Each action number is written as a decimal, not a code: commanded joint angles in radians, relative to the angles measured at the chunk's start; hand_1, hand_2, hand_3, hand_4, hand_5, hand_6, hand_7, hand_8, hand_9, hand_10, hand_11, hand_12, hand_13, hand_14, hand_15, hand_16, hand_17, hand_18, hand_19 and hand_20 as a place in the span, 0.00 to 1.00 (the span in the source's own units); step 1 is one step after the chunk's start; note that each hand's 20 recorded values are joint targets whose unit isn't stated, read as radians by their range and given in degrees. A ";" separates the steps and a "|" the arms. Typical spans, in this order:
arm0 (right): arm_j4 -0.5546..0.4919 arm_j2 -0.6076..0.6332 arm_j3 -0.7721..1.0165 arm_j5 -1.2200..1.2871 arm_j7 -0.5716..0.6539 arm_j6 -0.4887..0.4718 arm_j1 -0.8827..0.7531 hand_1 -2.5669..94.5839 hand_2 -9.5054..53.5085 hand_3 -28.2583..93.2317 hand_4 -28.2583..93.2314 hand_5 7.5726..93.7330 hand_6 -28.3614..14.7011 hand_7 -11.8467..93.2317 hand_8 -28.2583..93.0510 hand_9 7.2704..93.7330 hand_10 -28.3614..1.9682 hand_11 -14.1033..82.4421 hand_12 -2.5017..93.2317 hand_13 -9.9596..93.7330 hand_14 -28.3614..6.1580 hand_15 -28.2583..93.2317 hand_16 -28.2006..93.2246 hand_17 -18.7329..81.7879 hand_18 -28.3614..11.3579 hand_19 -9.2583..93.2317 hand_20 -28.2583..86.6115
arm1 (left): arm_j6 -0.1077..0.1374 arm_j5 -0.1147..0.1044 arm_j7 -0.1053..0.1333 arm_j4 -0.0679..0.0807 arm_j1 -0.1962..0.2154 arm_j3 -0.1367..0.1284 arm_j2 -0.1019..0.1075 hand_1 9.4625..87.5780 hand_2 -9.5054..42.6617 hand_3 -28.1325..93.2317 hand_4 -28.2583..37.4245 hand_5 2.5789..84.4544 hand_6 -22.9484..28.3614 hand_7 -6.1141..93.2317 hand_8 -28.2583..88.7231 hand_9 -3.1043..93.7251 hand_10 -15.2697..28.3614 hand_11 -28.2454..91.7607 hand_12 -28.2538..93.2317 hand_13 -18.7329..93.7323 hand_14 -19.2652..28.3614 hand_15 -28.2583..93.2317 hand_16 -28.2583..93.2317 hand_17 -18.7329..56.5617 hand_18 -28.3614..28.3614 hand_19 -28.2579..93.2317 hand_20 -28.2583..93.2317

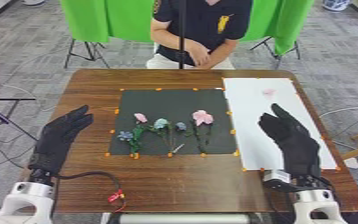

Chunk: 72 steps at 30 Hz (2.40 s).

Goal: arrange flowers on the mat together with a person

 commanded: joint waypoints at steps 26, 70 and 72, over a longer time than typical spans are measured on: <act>0.005 -0.001 -0.016 -0.046 -0.008 -0.005 0.018 0.09 0.19 0.90 0.08 0.44 0.62 0.21 0.16 0.45 0.41 0.20 0.15 0.42 0.49 0.32 0.32 0.39 0.40 0.12 0.49 | 0.004 -0.039 0.031 0.023 0.002 0.011 -0.002 0.17 0.22 0.75 0.12 0.51 0.56 0.11 0.21 0.47 0.68 0.33 0.34 0.44 0.75 0.29 0.26 0.27 0.70 0.26 0.34; 0.014 -0.013 0.017 -0.109 -0.007 -0.045 0.013 0.14 0.11 0.89 0.09 0.53 0.62 0.23 0.15 0.53 0.41 0.22 0.15 0.44 0.48 0.33 0.31 0.40 0.40 0.11 0.50 | 0.000 -0.040 0.025 0.026 -0.004 0.015 -0.007 0.17 0.21 0.75 0.11 0.52 0.55 0.12 0.20 0.47 0.68 0.33 0.34 0.44 0.75 0.30 0.26 0.27 0.70 0.26 0.34; 0.012 -0.014 0.019 -0.106 -0.004 -0.043 0.009 0.14 0.11 0.89 0.09 0.53 0.62 0.23 0.15 0.54 0.41 0.22 0.15 0.44 0.48 0.33 0.31 0.40 0.40 0.11 0.50 | -0.001 -0.039 0.026 0.023 0.001 0.015 -0.008 0.17 0.21 0.75 0.11 0.52 0.55 0.12 0.21 0.47 0.68 0.33 0.34 0.44 0.75 0.30 0.26 0.27 0.70 0.26 0.34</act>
